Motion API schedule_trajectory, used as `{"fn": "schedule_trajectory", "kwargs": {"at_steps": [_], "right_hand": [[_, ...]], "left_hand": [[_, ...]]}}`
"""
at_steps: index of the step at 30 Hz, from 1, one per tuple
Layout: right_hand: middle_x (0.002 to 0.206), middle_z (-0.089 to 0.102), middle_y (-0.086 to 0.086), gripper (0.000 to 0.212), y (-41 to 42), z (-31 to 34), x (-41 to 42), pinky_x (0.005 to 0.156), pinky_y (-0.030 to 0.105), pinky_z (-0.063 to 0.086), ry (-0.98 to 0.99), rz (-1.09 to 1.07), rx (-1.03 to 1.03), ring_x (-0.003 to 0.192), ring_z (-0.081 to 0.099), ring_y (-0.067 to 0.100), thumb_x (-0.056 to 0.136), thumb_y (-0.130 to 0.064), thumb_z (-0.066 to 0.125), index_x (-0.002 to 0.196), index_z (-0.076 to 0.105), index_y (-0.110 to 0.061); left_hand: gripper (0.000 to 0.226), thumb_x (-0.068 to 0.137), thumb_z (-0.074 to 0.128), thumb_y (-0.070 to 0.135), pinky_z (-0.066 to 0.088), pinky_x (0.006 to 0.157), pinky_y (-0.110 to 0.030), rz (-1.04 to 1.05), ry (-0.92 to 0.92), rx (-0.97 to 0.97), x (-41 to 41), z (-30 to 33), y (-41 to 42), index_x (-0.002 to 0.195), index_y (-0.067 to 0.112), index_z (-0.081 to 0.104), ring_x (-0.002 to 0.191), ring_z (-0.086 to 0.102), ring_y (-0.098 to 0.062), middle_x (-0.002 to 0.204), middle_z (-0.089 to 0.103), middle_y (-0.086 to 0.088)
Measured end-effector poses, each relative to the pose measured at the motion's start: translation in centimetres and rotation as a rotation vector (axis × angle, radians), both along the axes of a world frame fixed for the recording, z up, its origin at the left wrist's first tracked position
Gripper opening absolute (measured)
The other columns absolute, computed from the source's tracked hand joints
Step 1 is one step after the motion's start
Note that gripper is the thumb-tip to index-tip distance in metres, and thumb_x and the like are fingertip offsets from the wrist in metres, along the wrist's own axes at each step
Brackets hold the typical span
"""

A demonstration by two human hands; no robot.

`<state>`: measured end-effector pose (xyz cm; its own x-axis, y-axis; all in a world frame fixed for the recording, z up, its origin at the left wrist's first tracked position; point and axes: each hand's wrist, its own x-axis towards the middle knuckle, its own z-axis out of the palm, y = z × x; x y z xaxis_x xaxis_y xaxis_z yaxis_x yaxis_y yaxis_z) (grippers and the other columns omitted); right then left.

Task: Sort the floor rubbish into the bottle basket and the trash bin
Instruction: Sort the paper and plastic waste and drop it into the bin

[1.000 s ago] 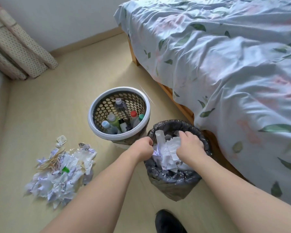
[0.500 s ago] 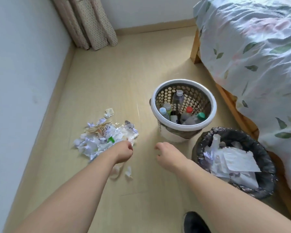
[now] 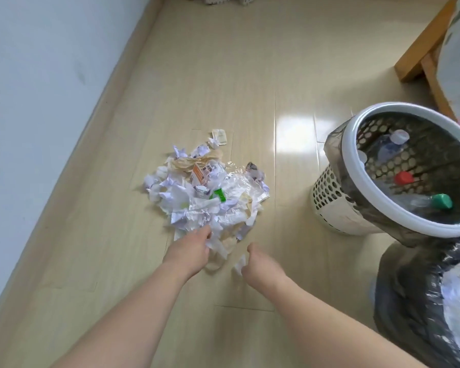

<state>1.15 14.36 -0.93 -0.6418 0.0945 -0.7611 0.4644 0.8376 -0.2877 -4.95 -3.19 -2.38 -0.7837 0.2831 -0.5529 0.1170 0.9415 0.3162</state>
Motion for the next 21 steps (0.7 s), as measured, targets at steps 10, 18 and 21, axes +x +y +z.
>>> {"fn": "schedule_trajectory", "kwargs": {"at_steps": [10, 18, 21], "right_hand": [[0.111, 0.055, 0.01, 0.008, -1.0, -7.0, 0.8, 0.067, 0.032, 0.036, 0.065, 0.115, 0.018, 0.087, 0.051, 0.028, 0.094, -0.015, 0.043, 0.1, 0.038, -0.015], [0.106, 0.062, 0.01, 0.007, -1.1, -7.6, 1.5, 0.073, 0.032, 0.042, 0.055, 0.017, -0.015, 0.095, 0.058, 0.029, 0.091, -0.013, 0.044, 0.087, 0.045, -0.019], [0.109, 0.062, 0.006, 0.012, -0.8, -7.7, 1.9, 0.07, 0.028, 0.037, 0.033, 0.009, -0.048, 0.1, 0.058, 0.027, 0.09, -0.011, 0.045, 0.086, 0.045, -0.022]], "left_hand": [[0.029, 0.098, 0.044, 0.026, 0.047, 0.081, -0.036, -0.338, 0.134, -0.109, 1.3, -3.9, 0.9, 0.127, 0.024, 0.046, 0.111, 0.057, -0.026, 0.128, 0.05, -0.001], [0.05, 0.095, 0.049, 0.027, 0.034, 0.069, -0.033, -0.465, 0.27, -0.157, 0.7, -3.9, 1.1, 0.142, 0.028, 0.03, 0.108, 0.057, -0.024, 0.122, 0.049, -0.002], [0.033, 0.095, 0.047, 0.019, 0.043, 0.077, -0.035, -0.469, 0.255, -0.216, 0.6, -4.6, 1.4, 0.128, 0.021, 0.043, 0.109, 0.057, -0.026, 0.123, 0.052, -0.003]]}}
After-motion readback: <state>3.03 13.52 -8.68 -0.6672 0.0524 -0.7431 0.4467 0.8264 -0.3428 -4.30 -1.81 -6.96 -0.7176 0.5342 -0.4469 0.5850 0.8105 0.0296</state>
